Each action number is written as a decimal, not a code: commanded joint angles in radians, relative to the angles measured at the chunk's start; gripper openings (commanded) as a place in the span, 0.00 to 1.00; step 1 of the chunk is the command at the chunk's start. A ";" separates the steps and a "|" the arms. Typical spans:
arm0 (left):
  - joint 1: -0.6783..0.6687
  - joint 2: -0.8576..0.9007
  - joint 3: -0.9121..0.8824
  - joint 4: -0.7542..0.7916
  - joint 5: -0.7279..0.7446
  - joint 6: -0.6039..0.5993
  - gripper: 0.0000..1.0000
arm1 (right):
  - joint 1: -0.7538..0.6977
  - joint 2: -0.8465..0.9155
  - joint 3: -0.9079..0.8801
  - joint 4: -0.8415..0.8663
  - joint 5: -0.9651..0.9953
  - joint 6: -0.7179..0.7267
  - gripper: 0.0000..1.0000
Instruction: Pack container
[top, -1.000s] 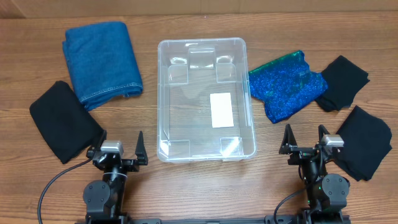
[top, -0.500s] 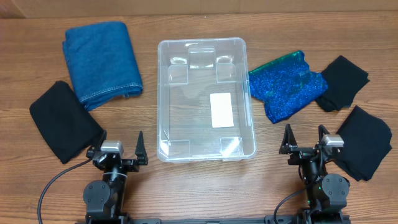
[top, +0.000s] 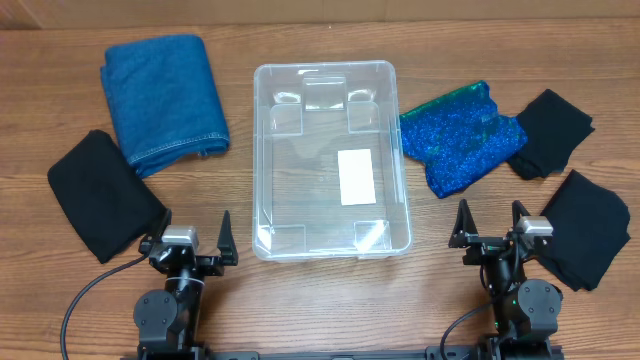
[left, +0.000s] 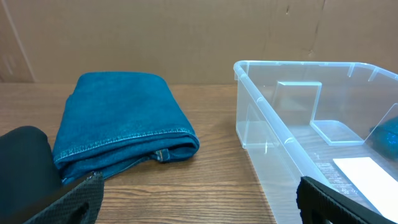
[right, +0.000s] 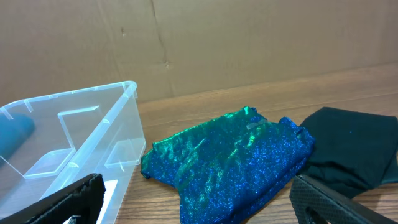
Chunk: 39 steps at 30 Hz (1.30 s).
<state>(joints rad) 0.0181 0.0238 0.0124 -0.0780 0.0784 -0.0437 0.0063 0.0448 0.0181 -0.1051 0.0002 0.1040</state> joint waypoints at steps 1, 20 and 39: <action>-0.006 -0.005 -0.004 0.001 -0.008 0.022 1.00 | 0.000 -0.008 -0.002 0.003 -0.006 0.002 1.00; -0.006 0.794 1.159 -0.806 -0.064 -0.046 1.00 | -0.056 1.114 1.117 -0.612 -0.035 0.204 1.00; -0.006 1.025 1.283 -0.972 -0.052 -0.050 1.00 | -0.251 1.947 1.246 -0.633 -0.430 0.159 0.34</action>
<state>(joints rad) 0.0181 1.0439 1.2716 -1.0515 0.0223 -0.1013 -0.2523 1.9667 1.2568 -0.7357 -0.4168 0.2695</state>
